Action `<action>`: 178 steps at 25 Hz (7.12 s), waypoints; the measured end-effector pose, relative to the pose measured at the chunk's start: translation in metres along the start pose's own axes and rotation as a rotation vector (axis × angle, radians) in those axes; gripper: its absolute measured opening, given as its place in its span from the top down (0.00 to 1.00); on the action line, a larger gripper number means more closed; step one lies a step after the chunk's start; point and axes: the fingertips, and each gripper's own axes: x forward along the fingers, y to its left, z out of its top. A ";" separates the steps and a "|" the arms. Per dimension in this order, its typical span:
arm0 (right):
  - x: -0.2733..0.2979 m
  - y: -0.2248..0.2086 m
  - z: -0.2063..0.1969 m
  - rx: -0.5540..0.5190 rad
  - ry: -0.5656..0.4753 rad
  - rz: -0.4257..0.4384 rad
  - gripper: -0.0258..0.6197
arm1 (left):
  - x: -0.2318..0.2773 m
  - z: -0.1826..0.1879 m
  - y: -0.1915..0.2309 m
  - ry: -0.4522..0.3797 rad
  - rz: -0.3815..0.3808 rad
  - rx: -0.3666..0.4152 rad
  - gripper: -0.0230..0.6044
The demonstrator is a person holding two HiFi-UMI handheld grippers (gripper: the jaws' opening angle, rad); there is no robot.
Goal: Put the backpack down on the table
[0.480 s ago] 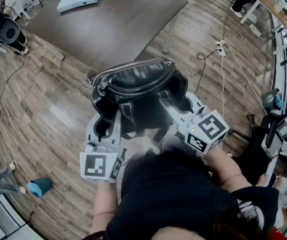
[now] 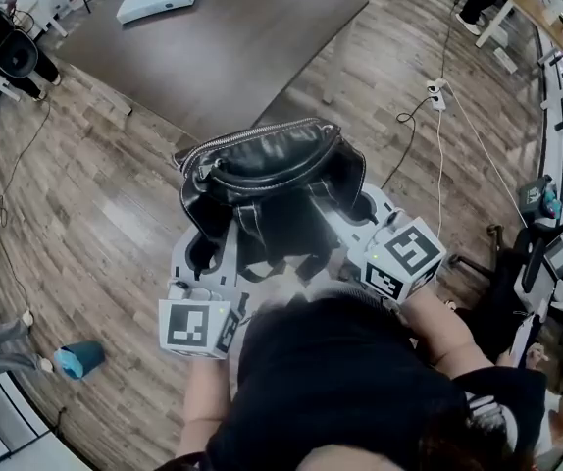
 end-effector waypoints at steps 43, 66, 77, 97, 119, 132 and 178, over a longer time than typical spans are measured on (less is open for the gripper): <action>0.060 0.016 0.032 -0.012 -0.014 0.088 0.81 | -0.006 0.032 0.056 -0.020 0.103 0.026 0.81; 0.145 -0.134 0.128 -0.084 -0.067 0.243 0.81 | 0.151 0.109 0.079 -0.093 0.229 0.011 0.81; 0.181 -0.191 0.174 -0.135 -0.118 0.297 0.81 | 0.213 0.145 0.088 -0.135 0.276 0.017 0.81; 0.322 -0.206 0.215 -0.185 -0.131 0.291 0.80 | 0.264 0.176 0.214 -0.217 0.280 0.007 0.81; 0.483 -0.284 0.208 -0.179 -0.052 0.531 0.80 | 0.371 0.154 0.318 -0.176 0.582 -0.063 0.81; 0.558 -0.268 0.183 -0.211 -0.027 0.709 0.80 | 0.372 0.122 0.379 -0.177 0.812 -0.067 0.81; 0.595 -0.269 0.137 -0.282 0.115 0.665 0.53 | 0.350 0.065 0.425 -0.126 0.746 -0.151 0.56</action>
